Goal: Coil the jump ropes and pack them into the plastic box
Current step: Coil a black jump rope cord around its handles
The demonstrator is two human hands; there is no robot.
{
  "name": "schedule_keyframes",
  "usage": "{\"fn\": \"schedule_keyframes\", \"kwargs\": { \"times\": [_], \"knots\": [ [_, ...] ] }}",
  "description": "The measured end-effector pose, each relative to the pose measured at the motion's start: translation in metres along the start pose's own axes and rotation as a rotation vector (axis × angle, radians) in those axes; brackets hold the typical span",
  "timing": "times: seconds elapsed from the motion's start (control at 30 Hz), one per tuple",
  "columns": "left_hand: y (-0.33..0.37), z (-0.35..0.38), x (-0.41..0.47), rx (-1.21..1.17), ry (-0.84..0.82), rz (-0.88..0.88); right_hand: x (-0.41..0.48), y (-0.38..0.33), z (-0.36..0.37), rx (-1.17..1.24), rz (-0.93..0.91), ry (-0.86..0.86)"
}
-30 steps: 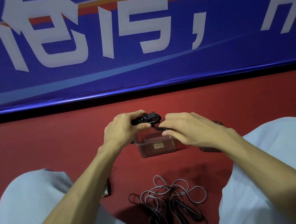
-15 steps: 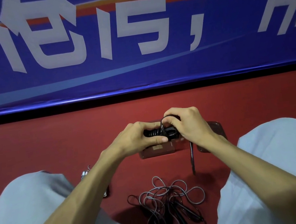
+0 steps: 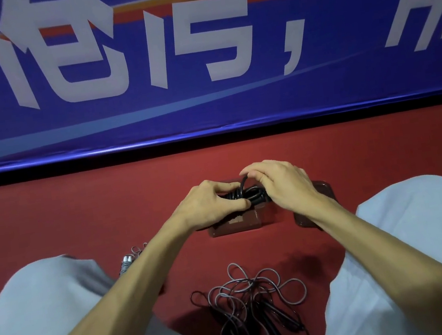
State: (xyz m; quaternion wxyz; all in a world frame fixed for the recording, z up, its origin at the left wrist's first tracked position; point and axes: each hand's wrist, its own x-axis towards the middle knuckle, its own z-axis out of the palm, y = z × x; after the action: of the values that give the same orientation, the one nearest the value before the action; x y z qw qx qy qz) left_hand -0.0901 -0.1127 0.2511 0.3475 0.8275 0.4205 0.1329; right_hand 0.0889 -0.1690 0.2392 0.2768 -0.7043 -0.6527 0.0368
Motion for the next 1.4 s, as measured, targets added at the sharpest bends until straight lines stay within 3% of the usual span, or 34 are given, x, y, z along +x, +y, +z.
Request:
{"fn": "schedule_keyframes", "kwargs": {
  "times": [0.13,0.27,0.43,0.57,0.67,0.77,0.93,1.1,1.17,1.3,1.4],
  "knots": [
    [0.002,-0.005,-0.006,-0.212,-0.051,0.05,0.004,0.003,-0.002,0.198,-0.075,-0.125],
    [0.008,-0.007,-0.012,-0.427,-0.093,0.073,0.004,0.007,-0.004,0.291,0.054,-0.072],
    [0.007,-0.008,-0.008,-0.58,-0.009,0.051,0.003,0.002,-0.008,0.099,0.129,-0.086],
    [0.007,-0.008,-0.009,-0.687,0.058,0.032,0.005,0.0,-0.002,-0.056,0.07,-0.23],
    [0.011,-0.01,-0.012,-0.694,0.058,0.075,0.005,0.004,0.001,-0.056,0.028,-0.354],
    [0.006,-0.013,-0.008,-0.786,0.191,0.043,-0.001,0.011,-0.002,0.019,0.043,-0.376],
    [-0.006,-0.016,0.002,-0.674,0.365,0.081,-0.007,-0.011,-0.002,0.058,-0.024,-0.343],
    [-0.021,-0.012,0.01,-0.31,0.425,0.085,-0.014,-0.031,-0.001,0.09,-0.117,-0.435],
    [-0.025,-0.013,0.01,-0.186,0.418,0.076,-0.016,-0.027,-0.002,0.132,-0.214,-0.348],
    [-0.026,-0.016,0.011,-0.166,0.378,0.068,-0.019,-0.028,0.0,0.402,-0.303,0.105],
    [-0.023,-0.014,0.012,-0.168,0.328,0.095,-0.017,-0.028,0.001,0.74,-0.243,0.11]
  ]
}}
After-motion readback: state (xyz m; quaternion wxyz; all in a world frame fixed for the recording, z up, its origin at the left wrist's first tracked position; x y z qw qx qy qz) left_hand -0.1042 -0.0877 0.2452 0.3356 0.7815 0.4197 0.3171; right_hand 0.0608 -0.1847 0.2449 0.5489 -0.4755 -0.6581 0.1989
